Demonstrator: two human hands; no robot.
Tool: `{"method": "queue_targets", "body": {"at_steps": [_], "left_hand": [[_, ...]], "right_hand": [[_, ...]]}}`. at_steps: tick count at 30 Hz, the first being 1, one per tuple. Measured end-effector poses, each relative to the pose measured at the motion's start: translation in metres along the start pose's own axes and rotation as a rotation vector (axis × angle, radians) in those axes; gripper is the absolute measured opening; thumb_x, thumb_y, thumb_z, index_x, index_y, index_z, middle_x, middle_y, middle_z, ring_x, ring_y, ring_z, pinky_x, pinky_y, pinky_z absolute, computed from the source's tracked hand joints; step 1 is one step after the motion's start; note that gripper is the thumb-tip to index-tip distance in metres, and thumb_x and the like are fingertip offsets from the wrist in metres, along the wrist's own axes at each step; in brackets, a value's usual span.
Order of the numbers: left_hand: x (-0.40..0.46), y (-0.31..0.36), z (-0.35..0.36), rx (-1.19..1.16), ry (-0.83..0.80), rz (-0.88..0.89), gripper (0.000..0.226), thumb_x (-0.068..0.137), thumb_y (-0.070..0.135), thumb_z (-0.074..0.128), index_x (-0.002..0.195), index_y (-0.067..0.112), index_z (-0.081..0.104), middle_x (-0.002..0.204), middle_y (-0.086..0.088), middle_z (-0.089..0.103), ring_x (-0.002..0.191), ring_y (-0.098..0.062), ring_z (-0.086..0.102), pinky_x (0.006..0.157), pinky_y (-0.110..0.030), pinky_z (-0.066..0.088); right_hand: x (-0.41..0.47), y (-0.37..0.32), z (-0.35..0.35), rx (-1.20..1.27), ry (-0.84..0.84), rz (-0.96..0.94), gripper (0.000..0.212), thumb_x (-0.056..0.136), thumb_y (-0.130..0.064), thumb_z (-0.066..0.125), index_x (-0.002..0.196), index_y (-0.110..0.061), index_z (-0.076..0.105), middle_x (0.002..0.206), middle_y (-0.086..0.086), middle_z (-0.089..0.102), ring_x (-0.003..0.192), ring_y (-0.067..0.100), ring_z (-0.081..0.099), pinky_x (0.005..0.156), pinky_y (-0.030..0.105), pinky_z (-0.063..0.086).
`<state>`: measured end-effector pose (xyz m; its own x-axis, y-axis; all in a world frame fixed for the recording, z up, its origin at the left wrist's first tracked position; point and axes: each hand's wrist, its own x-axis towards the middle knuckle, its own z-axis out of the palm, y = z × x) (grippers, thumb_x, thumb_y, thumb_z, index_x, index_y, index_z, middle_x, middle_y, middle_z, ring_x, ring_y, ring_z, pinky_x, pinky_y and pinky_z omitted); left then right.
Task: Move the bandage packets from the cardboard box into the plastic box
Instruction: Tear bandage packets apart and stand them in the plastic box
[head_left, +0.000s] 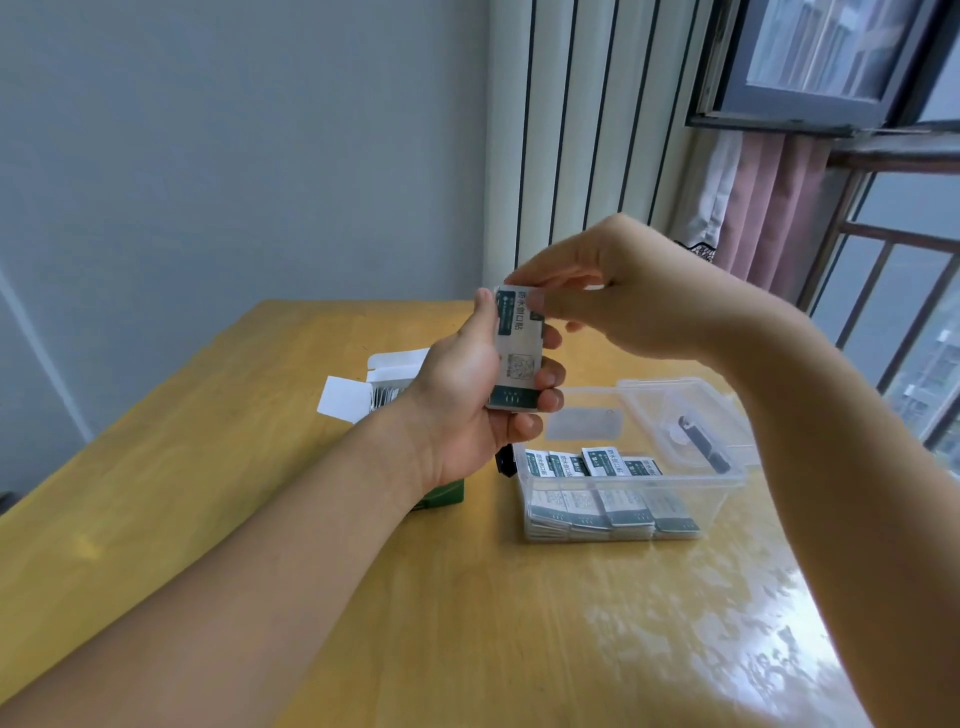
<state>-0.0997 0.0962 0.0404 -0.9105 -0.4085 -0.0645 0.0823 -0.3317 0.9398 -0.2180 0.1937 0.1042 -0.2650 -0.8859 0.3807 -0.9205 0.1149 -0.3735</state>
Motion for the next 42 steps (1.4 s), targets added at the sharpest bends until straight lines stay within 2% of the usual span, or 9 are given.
{"method": "queue_targets", "body": {"at_steps": [5,10,15,19,23,27,30,36,42], "left_hand": [[0.001,-0.005,0.004,-0.017,-0.024,-0.008,0.067,0.102,0.064,0.019,0.087,0.012,0.059,0.059,-0.003,0.051,0.047,-0.014,0.049,0.034,-0.017,0.032],[0.001,-0.011,0.009,0.084,-0.009,0.094,0.070,0.101,0.066,0.019,0.092,0.009,0.059,0.056,-0.003,0.051,0.046,-0.015,0.046,0.036,-0.020,0.030],[0.000,-0.024,0.014,0.248,0.008,0.138,0.075,0.096,0.072,0.018,0.100,0.013,0.064,0.064,-0.006,0.060,0.052,-0.021,0.055,0.041,-0.022,0.037],[-0.002,-0.022,0.016,0.498,-0.002,0.128,0.075,0.094,0.072,0.018,0.114,0.017,0.064,0.093,-0.010,0.074,0.079,-0.025,0.073,0.051,-0.031,0.053],[0.004,-0.019,0.010,0.725,0.153,0.394,0.048,0.103,0.056,0.037,0.102,0.019,0.069,0.087,-0.002,0.070,0.065,-0.009,0.059,0.047,-0.022,0.044],[0.006,-0.024,0.004,1.031,0.091,0.519,0.036,0.100,0.043,0.054,0.082,0.019,0.073,0.074,0.003,0.070,0.053,0.001,0.052,0.054,-0.017,0.042],[0.005,-0.030,0.004,1.166,0.039,0.512,0.031,0.097,0.039,0.061,0.077,0.019,0.073,0.070,0.003,0.069,0.047,0.004,0.049,0.048,-0.010,0.033],[0.006,-0.036,0.006,1.209,-0.004,0.485,0.031,0.099,0.038,0.059,0.080,0.018,0.074,0.072,0.002,0.069,0.047,0.004,0.049,0.050,-0.010,0.035],[0.005,-0.035,0.004,1.205,-0.015,0.456,0.032,0.101,0.037,0.054,0.081,0.022,0.075,0.069,0.009,0.068,0.054,0.002,0.053,0.058,-0.009,0.038]], "right_hand": [[0.002,-0.002,0.006,-0.181,0.004,-0.050,0.018,0.095,-0.017,0.064,0.106,-0.023,0.078,0.087,-0.006,0.077,0.079,0.007,0.069,0.073,0.023,0.054],[0.001,-0.003,-0.004,-0.195,0.000,-0.079,0.016,0.093,-0.018,0.067,0.106,-0.024,0.075,0.081,-0.019,0.064,0.068,-0.007,0.058,0.059,0.004,0.042],[-0.005,0.004,-0.002,-0.089,-0.148,0.011,0.012,0.094,-0.010,0.063,0.091,-0.017,0.073,0.068,0.001,0.071,0.048,0.001,0.057,0.048,0.012,0.044],[-0.013,0.027,-0.026,-0.073,-0.139,0.107,0.015,0.092,-0.014,0.066,0.090,-0.028,0.071,0.079,-0.003,0.073,0.054,-0.001,0.058,0.053,0.015,0.050],[-0.023,0.065,-0.043,-0.281,-0.254,0.263,0.016,0.090,-0.018,0.070,0.095,-0.033,0.074,0.088,-0.013,0.072,0.083,0.010,0.067,0.082,0.030,0.056],[-0.016,0.080,-0.018,-0.447,-0.510,0.374,0.015,0.089,-0.020,0.071,0.100,-0.031,0.074,0.089,-0.004,0.072,0.072,0.020,0.063,0.053,0.018,0.051],[-0.005,0.087,-0.001,-0.539,-0.647,0.399,0.016,0.088,-0.023,0.073,0.100,-0.033,0.073,0.097,0.003,0.071,0.081,0.027,0.062,0.067,0.029,0.050],[-0.001,0.092,0.012,-0.551,-0.712,0.396,0.018,0.087,-0.024,0.074,0.105,-0.026,0.076,0.091,0.003,0.067,0.078,0.019,0.053,0.063,0.025,0.046],[0.000,0.090,0.020,-0.472,-0.684,0.469,0.021,0.085,-0.018,0.077,0.105,-0.021,0.077,0.096,0.002,0.076,0.088,0.019,0.069,0.075,0.028,0.055]]}}
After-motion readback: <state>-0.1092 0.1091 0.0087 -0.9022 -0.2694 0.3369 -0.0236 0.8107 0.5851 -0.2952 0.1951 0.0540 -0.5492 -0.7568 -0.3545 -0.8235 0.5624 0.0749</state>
